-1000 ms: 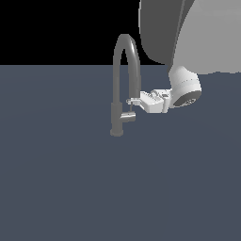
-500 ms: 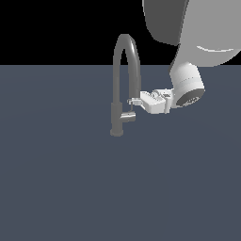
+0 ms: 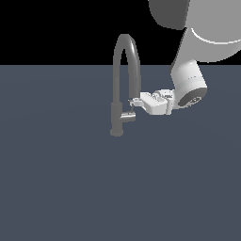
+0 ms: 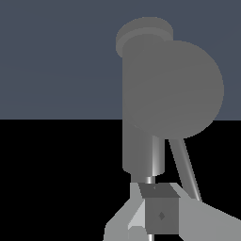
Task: Turn on the faucet by rotating a designated handle.
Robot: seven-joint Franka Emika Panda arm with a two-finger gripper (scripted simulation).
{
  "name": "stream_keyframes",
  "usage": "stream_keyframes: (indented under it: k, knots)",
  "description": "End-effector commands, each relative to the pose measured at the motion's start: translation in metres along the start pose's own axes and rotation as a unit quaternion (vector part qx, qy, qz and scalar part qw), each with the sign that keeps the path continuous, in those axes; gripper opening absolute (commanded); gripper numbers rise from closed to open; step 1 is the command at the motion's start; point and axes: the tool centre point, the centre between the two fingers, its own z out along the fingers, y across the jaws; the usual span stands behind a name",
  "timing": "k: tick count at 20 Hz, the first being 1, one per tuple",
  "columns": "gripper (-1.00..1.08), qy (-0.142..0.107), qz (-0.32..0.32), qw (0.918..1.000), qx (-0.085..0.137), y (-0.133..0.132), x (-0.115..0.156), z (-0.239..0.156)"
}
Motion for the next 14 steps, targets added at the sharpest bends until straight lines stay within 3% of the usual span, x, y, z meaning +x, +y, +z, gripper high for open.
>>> stream_keyframes:
  k: [1,14]
  knots:
    - [-1.0,-0.002,0.001,1.0,-0.003,0.007,-0.001,0.0]
    - [-1.0,-0.001,-0.002,1.0,-0.003,0.028,0.002,0.0]
